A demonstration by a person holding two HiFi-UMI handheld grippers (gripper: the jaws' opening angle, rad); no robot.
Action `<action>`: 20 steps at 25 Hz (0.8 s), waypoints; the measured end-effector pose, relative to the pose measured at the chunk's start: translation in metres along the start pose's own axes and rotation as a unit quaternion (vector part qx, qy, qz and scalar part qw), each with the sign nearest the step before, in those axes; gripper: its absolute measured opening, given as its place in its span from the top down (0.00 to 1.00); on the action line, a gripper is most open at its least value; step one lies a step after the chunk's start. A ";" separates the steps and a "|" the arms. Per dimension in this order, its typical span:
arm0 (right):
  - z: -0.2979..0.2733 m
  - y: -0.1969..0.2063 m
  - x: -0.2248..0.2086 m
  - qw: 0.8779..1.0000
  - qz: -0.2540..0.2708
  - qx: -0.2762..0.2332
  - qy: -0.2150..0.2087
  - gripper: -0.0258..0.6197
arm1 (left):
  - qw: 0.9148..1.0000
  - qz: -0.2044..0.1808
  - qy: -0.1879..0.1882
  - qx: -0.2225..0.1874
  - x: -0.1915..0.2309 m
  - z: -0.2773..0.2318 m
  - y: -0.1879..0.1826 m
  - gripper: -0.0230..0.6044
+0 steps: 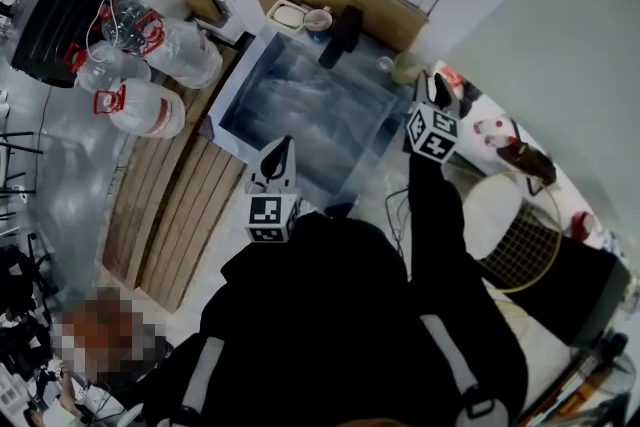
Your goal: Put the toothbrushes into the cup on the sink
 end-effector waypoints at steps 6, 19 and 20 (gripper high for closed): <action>0.020 -0.001 0.000 1.000 -0.003 -0.010 -0.020 0.72 | 1.000 -0.005 0.012 -0.003 -0.009 0.000 -0.001 0.96; 0.103 -0.006 0.032 0.994 -0.011 -0.063 -0.090 0.73 | 0.999 -0.012 0.025 -0.027 -0.024 0.011 -0.004 0.96; 0.108 -0.004 0.035 0.994 -0.013 -0.064 -0.093 0.74 | 0.999 -0.012 0.025 -0.028 -0.025 0.012 -0.004 0.96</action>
Point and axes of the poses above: the fingertips, and each gripper's own axes: z backward along the fingers, x to its left, y out of its underside, the point moved 7 cm from there along z, backward along the fingers, and after that the axes turned 4 degrees about -z, right-handed, at the moved point
